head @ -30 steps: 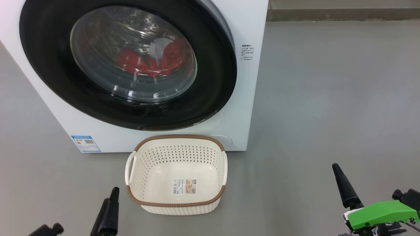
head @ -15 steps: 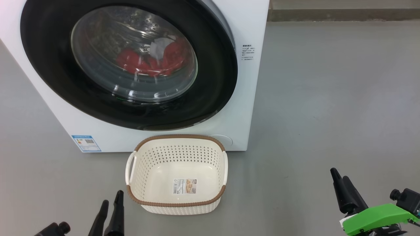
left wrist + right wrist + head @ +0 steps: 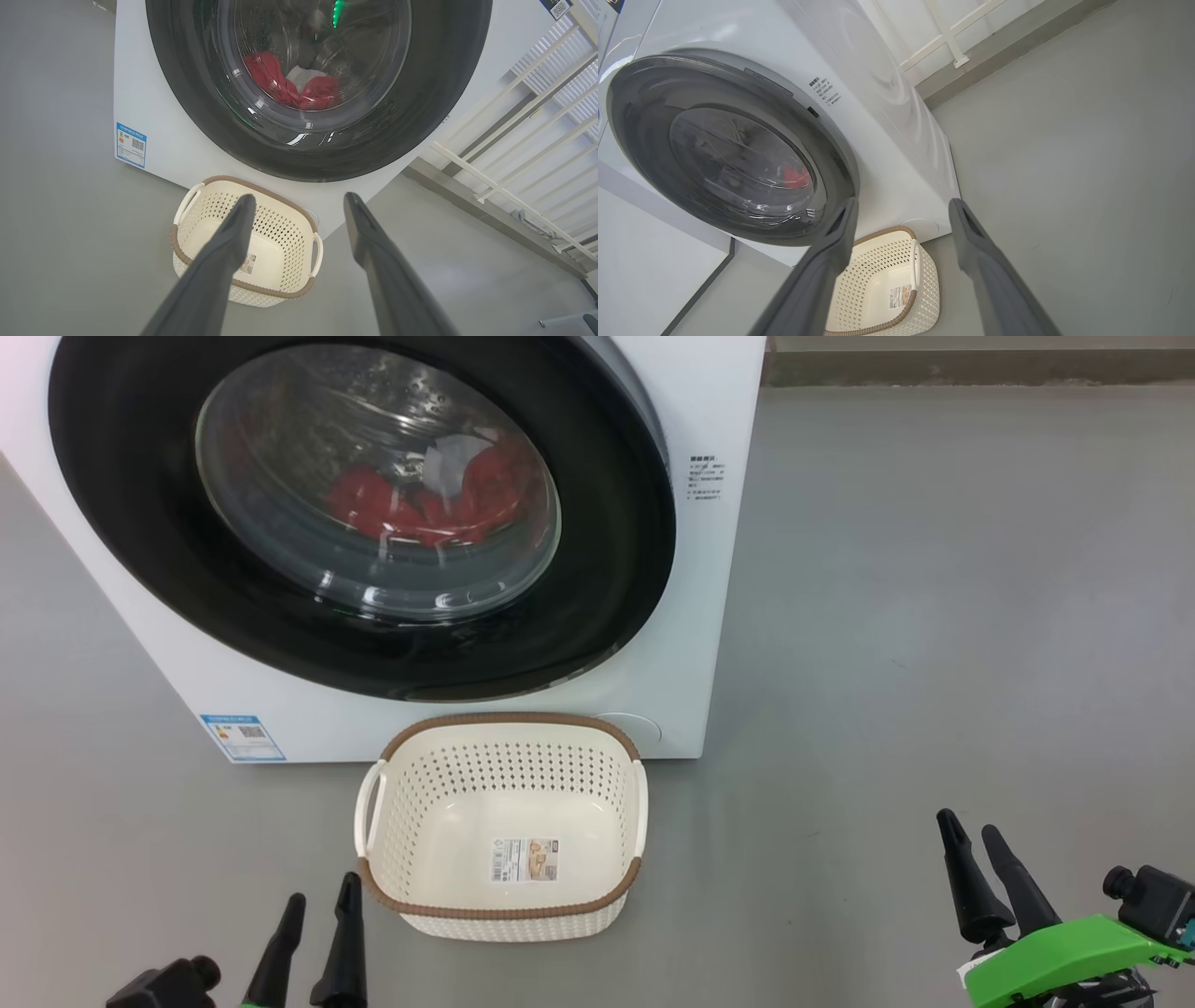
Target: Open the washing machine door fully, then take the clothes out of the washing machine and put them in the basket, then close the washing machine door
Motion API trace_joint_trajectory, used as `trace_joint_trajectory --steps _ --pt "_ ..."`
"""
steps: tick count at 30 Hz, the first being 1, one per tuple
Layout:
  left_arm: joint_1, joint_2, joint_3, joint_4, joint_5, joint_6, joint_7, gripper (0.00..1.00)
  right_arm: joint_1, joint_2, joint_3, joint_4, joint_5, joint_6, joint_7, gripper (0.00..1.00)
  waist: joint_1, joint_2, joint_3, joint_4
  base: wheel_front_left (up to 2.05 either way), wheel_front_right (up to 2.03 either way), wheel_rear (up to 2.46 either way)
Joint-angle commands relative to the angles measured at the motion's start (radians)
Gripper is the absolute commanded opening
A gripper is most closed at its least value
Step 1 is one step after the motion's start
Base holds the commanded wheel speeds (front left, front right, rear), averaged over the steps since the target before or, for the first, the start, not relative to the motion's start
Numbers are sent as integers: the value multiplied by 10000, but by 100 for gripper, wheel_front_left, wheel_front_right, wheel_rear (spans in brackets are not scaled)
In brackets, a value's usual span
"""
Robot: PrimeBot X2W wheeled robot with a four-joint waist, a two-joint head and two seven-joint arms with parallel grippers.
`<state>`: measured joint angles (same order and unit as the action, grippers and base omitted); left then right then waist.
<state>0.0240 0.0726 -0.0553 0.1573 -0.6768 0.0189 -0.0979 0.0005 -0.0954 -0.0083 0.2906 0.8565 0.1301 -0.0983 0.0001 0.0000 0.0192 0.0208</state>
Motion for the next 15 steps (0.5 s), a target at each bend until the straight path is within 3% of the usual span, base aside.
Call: trace_joint_trajectory --steps 1,15 --pt "-90 174 144 -376 369 101 -129 100 -111 -221 164 -306 -332 4 -137 100 -1 0 17 8 0 0 0" --pt "2 337 -72 -659 1982 456 -545 100 -5 -327 184 -503 -1793 4 -549 100 -1 0 58 31 0 0 0"
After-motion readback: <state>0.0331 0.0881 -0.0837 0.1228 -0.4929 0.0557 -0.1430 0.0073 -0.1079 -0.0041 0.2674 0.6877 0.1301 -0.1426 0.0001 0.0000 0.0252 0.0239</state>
